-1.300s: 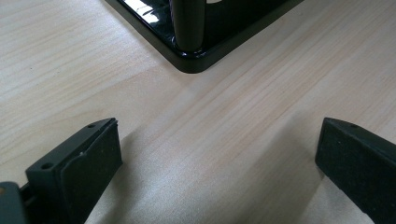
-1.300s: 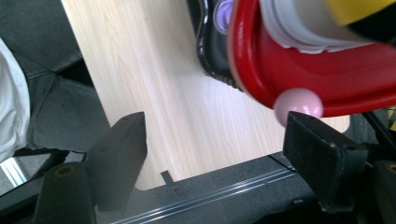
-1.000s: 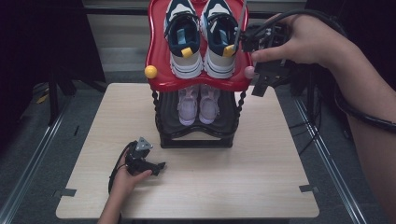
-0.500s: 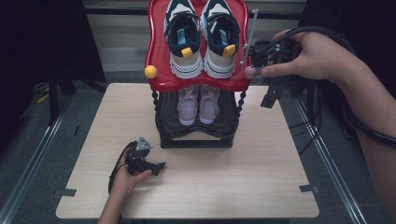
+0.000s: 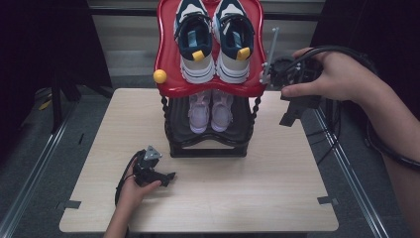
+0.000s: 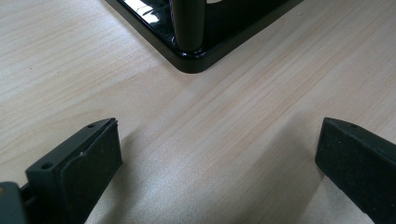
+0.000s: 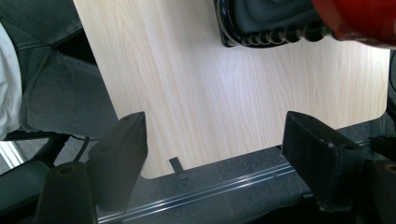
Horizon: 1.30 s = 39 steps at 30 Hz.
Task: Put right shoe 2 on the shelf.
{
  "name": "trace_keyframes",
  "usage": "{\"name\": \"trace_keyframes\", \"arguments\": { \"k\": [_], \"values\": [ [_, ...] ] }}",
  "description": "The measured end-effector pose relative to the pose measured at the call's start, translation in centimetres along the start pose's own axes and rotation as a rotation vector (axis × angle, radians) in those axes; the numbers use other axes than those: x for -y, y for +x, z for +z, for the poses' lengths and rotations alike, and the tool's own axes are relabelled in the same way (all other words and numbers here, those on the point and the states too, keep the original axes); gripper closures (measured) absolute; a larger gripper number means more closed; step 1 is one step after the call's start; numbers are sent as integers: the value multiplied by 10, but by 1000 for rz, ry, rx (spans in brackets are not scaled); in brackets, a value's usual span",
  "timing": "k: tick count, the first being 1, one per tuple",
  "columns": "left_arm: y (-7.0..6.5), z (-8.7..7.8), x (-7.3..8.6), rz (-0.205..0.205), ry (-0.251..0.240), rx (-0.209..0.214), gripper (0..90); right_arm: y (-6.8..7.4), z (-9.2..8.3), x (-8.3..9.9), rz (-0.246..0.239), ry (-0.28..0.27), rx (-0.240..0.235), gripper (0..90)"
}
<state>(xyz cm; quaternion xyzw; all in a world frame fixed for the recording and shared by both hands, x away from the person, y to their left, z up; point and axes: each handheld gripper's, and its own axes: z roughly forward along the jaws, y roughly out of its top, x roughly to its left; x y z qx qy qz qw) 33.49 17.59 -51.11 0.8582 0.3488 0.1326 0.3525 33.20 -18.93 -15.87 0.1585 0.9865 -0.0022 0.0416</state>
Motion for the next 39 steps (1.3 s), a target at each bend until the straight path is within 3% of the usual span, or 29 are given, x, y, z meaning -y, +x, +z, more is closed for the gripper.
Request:
{"name": "trace_keyframes", "arguments": {
  "k": [39],
  "values": [
    [0,0,0,-8,-2,3,0,19,72,18,-32,-23,-49,223]
  ]
}}
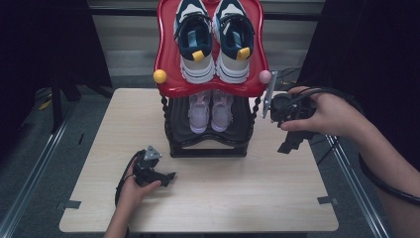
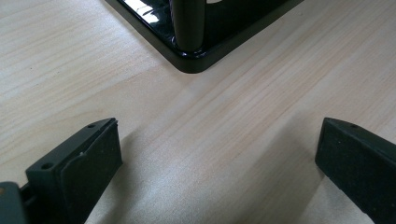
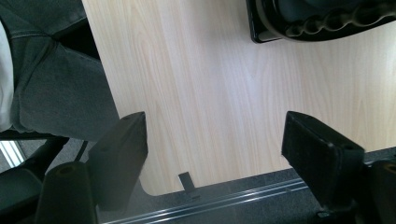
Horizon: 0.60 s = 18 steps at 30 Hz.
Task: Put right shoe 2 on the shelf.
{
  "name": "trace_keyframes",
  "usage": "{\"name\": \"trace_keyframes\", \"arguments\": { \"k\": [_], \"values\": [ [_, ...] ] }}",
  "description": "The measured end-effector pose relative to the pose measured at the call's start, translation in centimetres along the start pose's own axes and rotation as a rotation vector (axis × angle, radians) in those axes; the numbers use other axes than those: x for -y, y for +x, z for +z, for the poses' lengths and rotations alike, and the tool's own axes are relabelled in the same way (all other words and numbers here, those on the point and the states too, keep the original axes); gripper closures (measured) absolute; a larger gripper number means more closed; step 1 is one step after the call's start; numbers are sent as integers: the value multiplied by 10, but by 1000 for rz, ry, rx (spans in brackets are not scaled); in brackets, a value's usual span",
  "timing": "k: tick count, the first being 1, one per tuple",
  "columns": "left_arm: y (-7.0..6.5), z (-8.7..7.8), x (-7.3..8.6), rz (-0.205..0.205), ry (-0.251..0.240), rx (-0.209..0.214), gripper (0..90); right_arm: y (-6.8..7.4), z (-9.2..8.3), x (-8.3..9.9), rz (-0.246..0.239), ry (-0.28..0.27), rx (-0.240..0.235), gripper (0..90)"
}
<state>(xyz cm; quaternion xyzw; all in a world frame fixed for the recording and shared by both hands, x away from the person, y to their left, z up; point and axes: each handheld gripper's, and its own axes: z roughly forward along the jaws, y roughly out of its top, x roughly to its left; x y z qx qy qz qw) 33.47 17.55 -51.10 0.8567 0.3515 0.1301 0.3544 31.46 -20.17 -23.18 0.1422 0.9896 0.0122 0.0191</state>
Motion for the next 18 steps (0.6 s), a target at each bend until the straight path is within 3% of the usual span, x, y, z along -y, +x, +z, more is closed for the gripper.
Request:
{"name": "trace_keyframes", "arguments": {
  "k": [12,15,18],
  "values": [
    [0,0,0,0,0,0,0,2,27,5,19,18,-29,223],
    [0,0,0,-1,-1,0,0,1,33,6,1,10,-28,223],
    [0,0,0,-1,-1,0,0,3,39,8,24,16,-40,223]
  ]
}}
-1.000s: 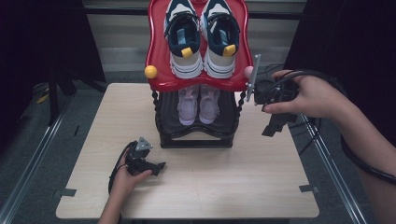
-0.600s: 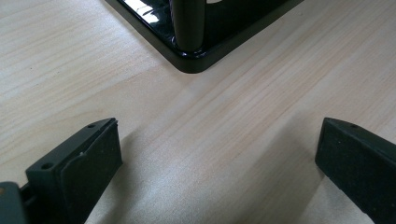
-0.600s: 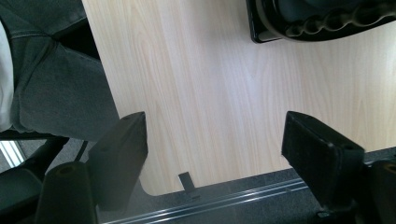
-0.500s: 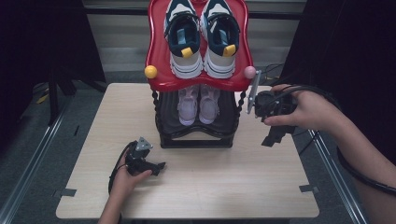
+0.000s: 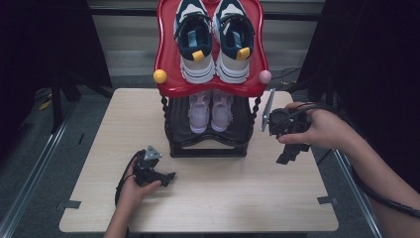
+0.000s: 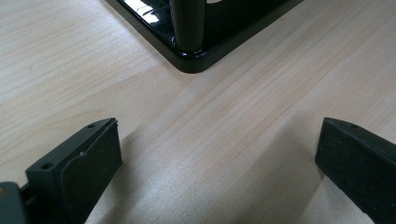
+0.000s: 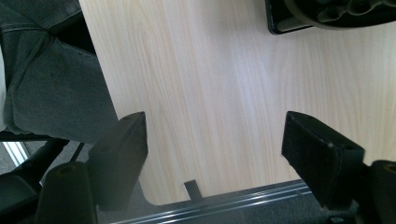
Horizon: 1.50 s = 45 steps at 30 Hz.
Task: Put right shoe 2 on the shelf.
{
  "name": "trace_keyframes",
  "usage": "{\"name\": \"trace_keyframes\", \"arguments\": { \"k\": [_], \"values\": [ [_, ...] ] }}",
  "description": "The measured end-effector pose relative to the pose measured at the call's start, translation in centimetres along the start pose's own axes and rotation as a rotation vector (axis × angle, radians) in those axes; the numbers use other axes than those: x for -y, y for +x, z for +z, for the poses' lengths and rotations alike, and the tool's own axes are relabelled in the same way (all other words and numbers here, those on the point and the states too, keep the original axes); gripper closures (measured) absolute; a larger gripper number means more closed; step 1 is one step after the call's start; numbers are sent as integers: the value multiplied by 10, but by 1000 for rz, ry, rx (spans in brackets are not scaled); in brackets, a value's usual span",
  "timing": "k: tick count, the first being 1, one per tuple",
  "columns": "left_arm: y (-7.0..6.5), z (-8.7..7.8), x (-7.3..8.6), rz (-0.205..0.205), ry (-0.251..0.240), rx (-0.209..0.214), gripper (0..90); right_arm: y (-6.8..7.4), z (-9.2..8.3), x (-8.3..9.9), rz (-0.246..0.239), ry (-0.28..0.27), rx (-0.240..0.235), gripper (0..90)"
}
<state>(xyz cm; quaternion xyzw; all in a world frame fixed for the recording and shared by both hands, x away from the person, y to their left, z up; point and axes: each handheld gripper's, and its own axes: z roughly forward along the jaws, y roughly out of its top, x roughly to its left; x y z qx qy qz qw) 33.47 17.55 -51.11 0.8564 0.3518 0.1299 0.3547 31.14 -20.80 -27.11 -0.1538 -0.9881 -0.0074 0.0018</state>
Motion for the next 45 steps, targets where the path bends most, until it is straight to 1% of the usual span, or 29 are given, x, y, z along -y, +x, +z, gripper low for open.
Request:
{"name": "trace_keyframes", "arguments": {
  "k": [1,2,4,5,6,7,8,9,11,14,15,17,19,20,21,22,24,27,28,29,31,32,33,37,40,42,43,45],
  "values": [
    [0,0,0,0,0,0,0,0,2,1,-2,-3,0,223],
    [0,0,0,0,0,0,0,-1,5,1,-16,-4,2,223],
    [0,0,0,0,0,0,0,0,9,2,11,-1,-6,223],
    [0,0,0,0,0,0,0,-1,11,2,-4,-2,-4,223],
    [0,0,0,0,0,0,0,-1,14,3,-7,-3,-10,223],
    [0,0,0,0,1,-1,0,-1,16,3,3,-3,-14,223],
    [0,0,0,0,0,0,0,-2,19,3,-3,-5,-13,223],
    [0,0,0,0,0,0,0,-2,21,4,0,-7,-18,223],
    [0,0,0,0,0,0,0,-1,26,4,16,-2,-28,223],
    [0,0,0,0,0,0,0,-3,35,5,2,-11,-31,223],
    [0,0,0,0,0,0,0,-3,38,6,8,-17,-34,223],
    [0,0,0,0,0,0,0,-3,43,6,-5,-16,-31,223],
    [0,0,0,0,0,0,0,-3,47,6,12,-14,-43,223],
    [0,0,0,-1,-4,-2,0,-3,48,7,8,-11,-42,223],
    [0,0,0,-1,-4,-3,0,-4,51,7,4,-20,-39,223],
    [0,0,0,-1,-4,-3,0,-3,53,8,18,-13,-43,223],
    [0,0,0,-1,-4,-3,0,-4,57,8,14,-11,-44,223],
    [0,0,0,-1,-4,-3,0,-5,66,10,4,-25,-50,223],
    [0,0,0,-1,-5,-3,0,-6,69,10,6,-31,-49,223],
    [0,0,0,0,-4,-3,0,-6,71,11,20,-11,-46,223],
    [0,0,0,0,-5,-3,0,-6,77,12,32,-16,-55,223],
    [0,0,0,-1,-5,-3,0,-8,81,12,6,-28,-52,223],
    [0,0,0,0,-4,-3,0,-7,83,12,12,-31,-57,223],
    [0,0,0,0,-4,-3,0,-7,93,12,8,-28,-68,222],
    [0,0,0,-4,-5,-2,0,-8,99,13,11,-28,-65,222],
    [0,0,0,0,-4,-3,0,-8,104,13,13,-37,-69,222],
    [0,0,0,-1,-4,-3,0,-8,106,14,6,-43,-68,222],
    [0,0,0,-1,-4,-3,0,-6,109,14,44,-24,-72,222]
  ]
}}
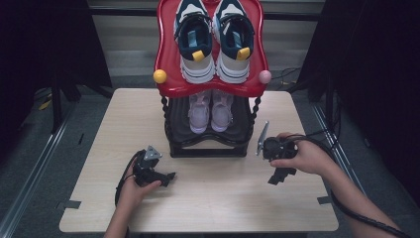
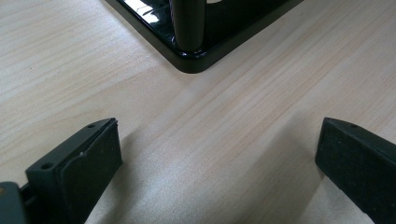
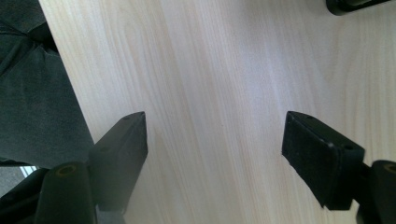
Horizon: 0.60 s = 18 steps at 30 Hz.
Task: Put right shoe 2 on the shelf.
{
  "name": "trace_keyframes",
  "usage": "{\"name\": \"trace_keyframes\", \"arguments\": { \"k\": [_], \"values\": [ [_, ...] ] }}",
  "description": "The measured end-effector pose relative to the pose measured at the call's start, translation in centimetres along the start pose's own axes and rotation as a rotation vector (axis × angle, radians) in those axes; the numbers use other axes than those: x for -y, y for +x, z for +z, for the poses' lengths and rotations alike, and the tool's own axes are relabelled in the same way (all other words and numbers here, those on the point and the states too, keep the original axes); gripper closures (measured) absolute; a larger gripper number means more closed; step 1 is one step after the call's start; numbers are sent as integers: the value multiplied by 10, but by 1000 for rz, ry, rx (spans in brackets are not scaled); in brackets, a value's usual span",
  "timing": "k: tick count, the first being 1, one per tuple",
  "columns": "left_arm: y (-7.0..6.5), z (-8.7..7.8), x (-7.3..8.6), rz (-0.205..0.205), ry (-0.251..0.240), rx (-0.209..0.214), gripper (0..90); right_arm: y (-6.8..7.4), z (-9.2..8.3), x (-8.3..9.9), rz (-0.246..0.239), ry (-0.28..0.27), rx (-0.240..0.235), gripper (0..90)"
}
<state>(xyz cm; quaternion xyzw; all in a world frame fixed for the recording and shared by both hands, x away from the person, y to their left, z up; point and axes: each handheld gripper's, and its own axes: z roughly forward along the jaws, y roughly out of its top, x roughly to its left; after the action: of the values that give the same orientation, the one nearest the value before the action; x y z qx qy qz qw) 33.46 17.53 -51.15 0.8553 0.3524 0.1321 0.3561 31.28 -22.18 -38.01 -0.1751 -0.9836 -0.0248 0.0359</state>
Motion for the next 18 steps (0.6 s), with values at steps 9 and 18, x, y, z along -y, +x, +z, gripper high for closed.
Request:
{"name": "trace_keyframes", "arguments": {
  "k": [9,18],
  "values": [
    [1,0,0,9,7,1,0,-5,19,7,-6,-12,17,220],
    [1,0,0,9,7,1,0,-9,33,17,17,-63,29,218]
  ]
}}
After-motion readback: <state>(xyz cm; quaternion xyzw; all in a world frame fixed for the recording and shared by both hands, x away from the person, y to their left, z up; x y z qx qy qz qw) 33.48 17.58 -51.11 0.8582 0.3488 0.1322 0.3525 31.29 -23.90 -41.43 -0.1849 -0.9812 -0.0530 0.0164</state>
